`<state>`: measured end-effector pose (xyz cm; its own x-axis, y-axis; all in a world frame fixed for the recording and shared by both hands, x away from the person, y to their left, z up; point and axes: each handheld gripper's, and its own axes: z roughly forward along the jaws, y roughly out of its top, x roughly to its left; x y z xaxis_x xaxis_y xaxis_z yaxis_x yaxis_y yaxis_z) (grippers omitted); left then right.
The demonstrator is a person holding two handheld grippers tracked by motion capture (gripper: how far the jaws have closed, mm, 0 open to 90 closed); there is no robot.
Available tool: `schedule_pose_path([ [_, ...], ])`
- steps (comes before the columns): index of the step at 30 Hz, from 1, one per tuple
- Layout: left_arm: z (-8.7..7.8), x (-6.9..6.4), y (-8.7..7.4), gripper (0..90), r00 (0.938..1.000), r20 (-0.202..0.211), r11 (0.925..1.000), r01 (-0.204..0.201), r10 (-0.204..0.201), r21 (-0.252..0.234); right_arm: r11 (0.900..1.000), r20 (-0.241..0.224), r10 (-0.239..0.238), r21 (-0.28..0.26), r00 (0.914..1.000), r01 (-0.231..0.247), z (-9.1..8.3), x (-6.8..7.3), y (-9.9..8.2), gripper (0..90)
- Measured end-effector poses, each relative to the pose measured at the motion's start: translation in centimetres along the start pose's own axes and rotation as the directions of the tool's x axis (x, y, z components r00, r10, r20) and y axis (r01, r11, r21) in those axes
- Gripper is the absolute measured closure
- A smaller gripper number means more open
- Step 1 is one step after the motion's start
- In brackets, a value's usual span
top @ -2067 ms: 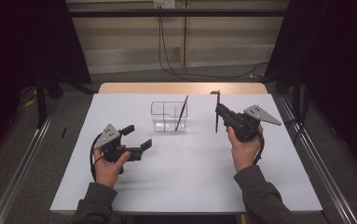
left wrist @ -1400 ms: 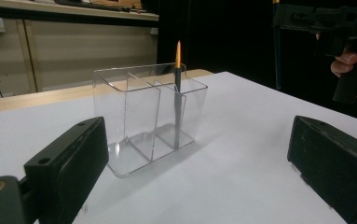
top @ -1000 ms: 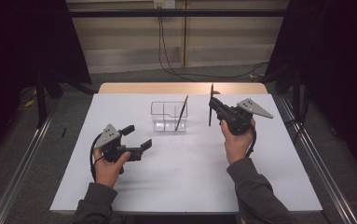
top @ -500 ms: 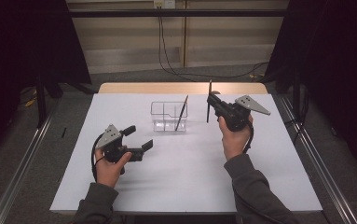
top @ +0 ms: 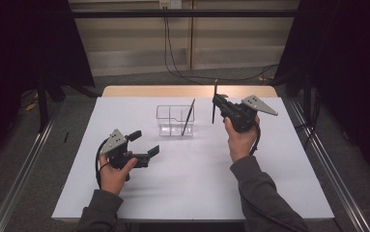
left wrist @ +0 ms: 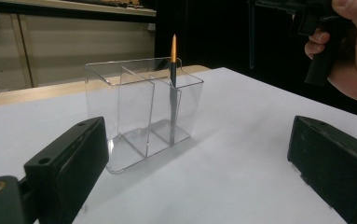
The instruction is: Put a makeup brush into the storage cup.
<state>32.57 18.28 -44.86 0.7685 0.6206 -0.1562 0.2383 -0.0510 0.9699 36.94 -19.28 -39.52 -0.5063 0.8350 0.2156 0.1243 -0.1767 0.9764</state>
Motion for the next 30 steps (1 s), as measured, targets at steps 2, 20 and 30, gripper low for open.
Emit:
schedule_pose_path([
  [2,-0.1,-0.1,0.0,4.9,0.9998,-0.019,0.9998,-0.010,0.011,0.014,1.0000,0.001,0.001,0.000,1.0000,-0.001,0.2,0.0,0.0,84.4],
  [20,-0.1,-0.1,-0.1,4.9,0.9999,-0.012,1.0000,0.007,-0.007,0.004,0.9998,-0.001,-0.009,-0.019,1.0000,0.009,1.7,0.0,0.5,84.4],
  [30,-0.2,0.1,-0.1,4.9,0.9998,-0.017,0.9998,-0.003,0.003,0.018,0.9998,0.001,-0.005,-0.017,1.0000,0.005,2.4,-0.4,0.3,84.4],
])
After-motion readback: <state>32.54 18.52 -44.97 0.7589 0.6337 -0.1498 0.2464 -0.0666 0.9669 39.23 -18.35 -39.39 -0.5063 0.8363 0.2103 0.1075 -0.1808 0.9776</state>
